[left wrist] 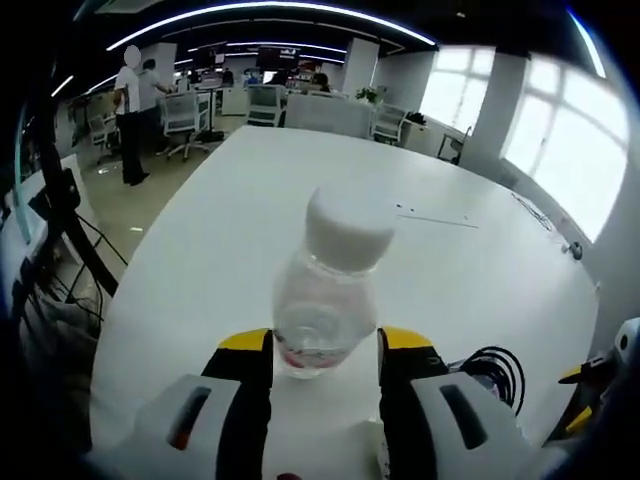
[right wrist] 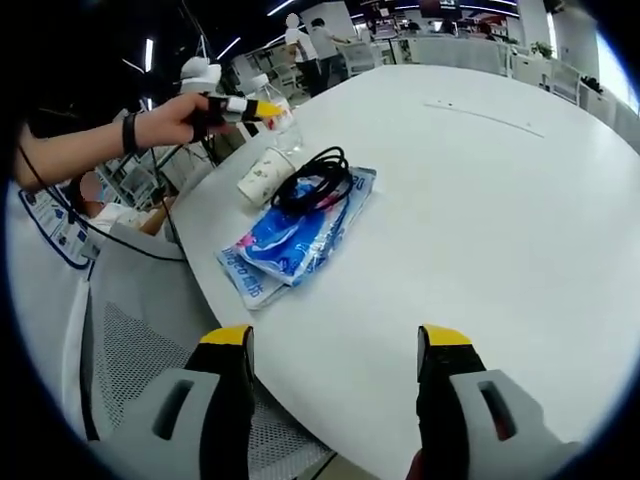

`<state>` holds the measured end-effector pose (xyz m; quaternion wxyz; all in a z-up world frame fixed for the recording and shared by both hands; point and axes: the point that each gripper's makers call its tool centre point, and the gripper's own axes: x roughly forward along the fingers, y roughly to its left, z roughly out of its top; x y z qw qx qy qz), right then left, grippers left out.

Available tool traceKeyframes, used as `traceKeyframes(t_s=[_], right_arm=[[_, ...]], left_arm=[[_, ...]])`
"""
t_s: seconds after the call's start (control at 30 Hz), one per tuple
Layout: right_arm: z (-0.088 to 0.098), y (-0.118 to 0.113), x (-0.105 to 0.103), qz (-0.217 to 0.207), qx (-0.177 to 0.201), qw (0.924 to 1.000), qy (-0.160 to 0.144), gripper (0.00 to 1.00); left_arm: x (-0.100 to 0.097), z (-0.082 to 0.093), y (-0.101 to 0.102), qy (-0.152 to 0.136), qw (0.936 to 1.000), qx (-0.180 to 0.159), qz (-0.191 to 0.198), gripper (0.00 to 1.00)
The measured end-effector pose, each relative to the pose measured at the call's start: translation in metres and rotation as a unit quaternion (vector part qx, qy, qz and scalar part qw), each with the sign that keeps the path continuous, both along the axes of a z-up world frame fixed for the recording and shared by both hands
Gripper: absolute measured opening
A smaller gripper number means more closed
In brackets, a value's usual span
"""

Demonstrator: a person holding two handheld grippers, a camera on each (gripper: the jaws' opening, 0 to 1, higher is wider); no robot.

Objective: Arrange the tabletop items into an orderly group along one side of the table until the central work area is clear of visible clutter.

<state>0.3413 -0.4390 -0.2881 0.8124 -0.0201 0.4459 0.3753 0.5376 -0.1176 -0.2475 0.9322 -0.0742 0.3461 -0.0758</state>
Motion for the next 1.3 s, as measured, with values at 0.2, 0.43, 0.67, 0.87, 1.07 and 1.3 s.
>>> traceKeyframes(t_s=[0.2, 0.43, 0.67, 0.87, 1.07, 1.3], right_arm=[[0.000, 0.006, -0.001, 0.003, 0.003, 1.0000, -0.003, 0.66], [0.003, 0.013, -0.001, 0.006, 0.006, 0.9999, -0.008, 0.65], [0.005, 0.018, -0.001, 0.010, 0.008, 0.9998, -0.012, 0.65], [0.005, 0.022, -0.002, 0.012, 0.012, 0.9998, -0.013, 0.65], [0.005, 0.026, -0.003, 0.018, 0.011, 0.9997, -0.013, 0.65], [0.006, 0.032, -0.005, 0.026, 0.010, 0.9995, -0.013, 0.65]], left_arm=[[-0.012, 0.002, 0.005, -0.001, 1.0000, 0.001, -0.002, 0.41], [-0.028, 0.008, 0.009, -0.005, 0.9999, 0.004, -0.009, 0.41], [-0.042, 0.013, 0.013, -0.009, 0.9999, 0.003, -0.012, 0.42], [-0.055, 0.014, 0.014, -0.012, 0.9997, 0.004, -0.020, 0.42], [-0.070, 0.012, 0.019, -0.008, 0.9997, 0.002, -0.021, 0.42], [-0.088, 0.001, 0.022, 0.004, 0.9998, -0.006, -0.019, 0.42]])
